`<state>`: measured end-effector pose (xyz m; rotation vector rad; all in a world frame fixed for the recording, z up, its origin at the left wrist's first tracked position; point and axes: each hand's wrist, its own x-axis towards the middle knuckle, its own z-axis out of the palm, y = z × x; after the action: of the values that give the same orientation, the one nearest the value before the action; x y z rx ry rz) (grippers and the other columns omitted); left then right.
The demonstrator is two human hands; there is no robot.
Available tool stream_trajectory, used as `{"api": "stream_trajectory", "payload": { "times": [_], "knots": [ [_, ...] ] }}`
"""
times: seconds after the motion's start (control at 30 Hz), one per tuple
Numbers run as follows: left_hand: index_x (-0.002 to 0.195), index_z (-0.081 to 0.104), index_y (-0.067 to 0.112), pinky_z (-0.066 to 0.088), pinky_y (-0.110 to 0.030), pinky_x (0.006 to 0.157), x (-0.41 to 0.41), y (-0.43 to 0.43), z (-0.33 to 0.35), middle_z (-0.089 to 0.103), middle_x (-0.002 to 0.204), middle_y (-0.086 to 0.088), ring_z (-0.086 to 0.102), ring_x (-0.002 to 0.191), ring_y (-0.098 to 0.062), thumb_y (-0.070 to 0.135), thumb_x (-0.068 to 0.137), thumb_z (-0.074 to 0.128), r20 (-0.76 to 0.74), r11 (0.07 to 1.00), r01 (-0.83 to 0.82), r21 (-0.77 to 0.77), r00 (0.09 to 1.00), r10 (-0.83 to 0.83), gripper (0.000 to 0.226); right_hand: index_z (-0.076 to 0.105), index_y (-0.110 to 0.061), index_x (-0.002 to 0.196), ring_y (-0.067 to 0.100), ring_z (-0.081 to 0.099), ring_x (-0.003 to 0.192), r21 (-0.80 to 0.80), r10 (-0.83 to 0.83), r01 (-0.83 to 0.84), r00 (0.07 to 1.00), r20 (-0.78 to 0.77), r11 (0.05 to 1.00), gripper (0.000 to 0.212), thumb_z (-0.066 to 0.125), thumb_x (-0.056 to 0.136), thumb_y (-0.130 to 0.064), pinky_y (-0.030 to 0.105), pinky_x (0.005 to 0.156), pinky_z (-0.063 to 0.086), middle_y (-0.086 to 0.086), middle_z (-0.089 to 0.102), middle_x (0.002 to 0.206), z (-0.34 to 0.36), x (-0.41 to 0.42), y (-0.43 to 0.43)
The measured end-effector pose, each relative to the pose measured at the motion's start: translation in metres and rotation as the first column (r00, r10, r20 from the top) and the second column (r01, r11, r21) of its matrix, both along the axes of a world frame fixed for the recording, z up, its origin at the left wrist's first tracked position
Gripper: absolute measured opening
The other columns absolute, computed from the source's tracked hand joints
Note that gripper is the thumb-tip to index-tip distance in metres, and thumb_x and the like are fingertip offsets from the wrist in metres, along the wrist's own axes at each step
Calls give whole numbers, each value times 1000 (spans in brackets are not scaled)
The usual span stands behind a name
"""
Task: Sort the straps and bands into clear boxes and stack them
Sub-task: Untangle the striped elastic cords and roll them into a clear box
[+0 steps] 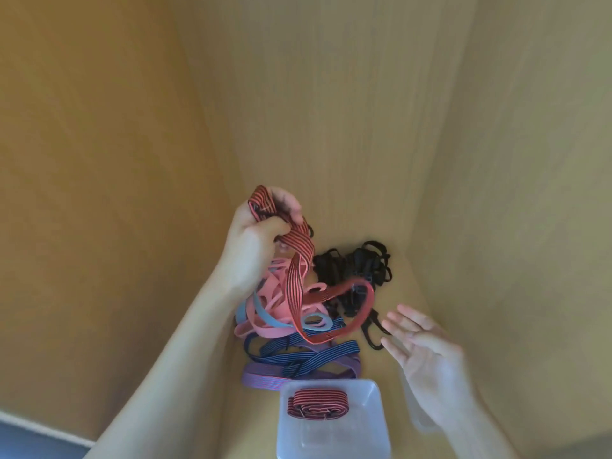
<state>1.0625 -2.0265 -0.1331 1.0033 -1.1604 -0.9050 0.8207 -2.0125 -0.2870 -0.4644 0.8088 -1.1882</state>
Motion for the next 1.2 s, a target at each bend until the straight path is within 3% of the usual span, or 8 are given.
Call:
{"api": "stream_trajectory", "payload": {
  "times": [0.2, 0.43, 0.53, 0.63, 0.8, 1.03, 1.13, 1.2],
  "knots": [
    [86, 57, 9, 43, -24, 56, -4, -18, 36, 58, 79, -7, 61, 73, -19, -17, 75, 38, 83, 994, 12, -110, 997, -2, 33, 75, -10, 92, 23, 66, 98, -225, 8, -39, 991, -134, 974, 33, 53, 72, 4, 39, 88, 49, 9, 70, 95, 27, -3, -9],
    [88, 61, 8, 40, -54, 71, -13, -23, 54, 62, 80, -6, 58, 82, -31, -8, 72, 43, 105, 980, 134, -144, 987, -119, 29, 76, -16, 95, 21, 62, 104, -532, 9, -186, 948, -317, 826, 26, 58, 76, -9, 41, 97, 46, 8, 69, 102, 83, -1, -18],
    [88, 60, 8, 38, -53, 75, -18, -26, 59, 61, 80, -7, 55, 80, -29, -9, 69, 42, 99, 978, 177, -111, 981, -166, 31, 75, -16, 99, 19, 64, 109, -591, -18, -269, 901, -433, 760, 25, 58, 81, -15, 44, 102, 45, 4, 72, 105, 109, 8, -23],
    [88, 60, 6, 34, -49, 76, -24, -29, 67, 60, 78, -7, 51, 77, -27, -10, 68, 40, 101, 970, 225, -88, 971, -216, 33, 72, -17, 101, 18, 64, 110, -615, -35, -344, 854, -518, 710, 21, 58, 86, -22, 41, 100, 47, 0, 72, 108, 140, 17, -31],
    [93, 60, 5, 36, -46, 71, -33, -35, 74, 61, 83, -9, 51, 82, -32, -10, 69, 42, 137, 951, 296, -88, 950, -282, 33, 70, -14, 97, 6, 66, 92, -646, -149, -374, 782, -606, 665, 19, 66, 92, -32, 21, 85, 51, -4, 73, 96, 182, 31, -38],
    [99, 61, 6, 52, -51, 89, -34, -39, 69, 70, 119, -18, 66, 93, -28, -7, 75, 49, 158, 959, 271, -85, 954, -255, 30, 63, -10, 93, 13, 63, 66, -514, -161, -297, 724, -671, 805, 28, 81, 82, -28, 24, 61, 51, 8, 69, 79, 195, 51, -40],
    [103, 60, 2, 55, -48, 89, -30, -41, 71, 67, 122, -21, 68, 94, -30, -1, 79, 54, 178, 954, 281, -107, 949, -259, 25, 68, -7, 93, 16, 65, 70, -488, -119, -344, 709, -696, 802, 15, 74, 90, -20, 24, 66, 51, 16, 73, 87, 195, 51, -42],
    [108, 57, -1, 53, -46, 86, -27, -41, 75, 64, 122, -26, 67, 93, -33, 0, 78, 48, 170, 943, 309, -119, 943, -288, 31, 69, -3, 91, 20, 64, 73, -514, -86, -347, 761, -644, 784, 11, 68, 94, -14, 30, 72, 50, 19, 72, 85, 196, 45, -43]
  ]
}}
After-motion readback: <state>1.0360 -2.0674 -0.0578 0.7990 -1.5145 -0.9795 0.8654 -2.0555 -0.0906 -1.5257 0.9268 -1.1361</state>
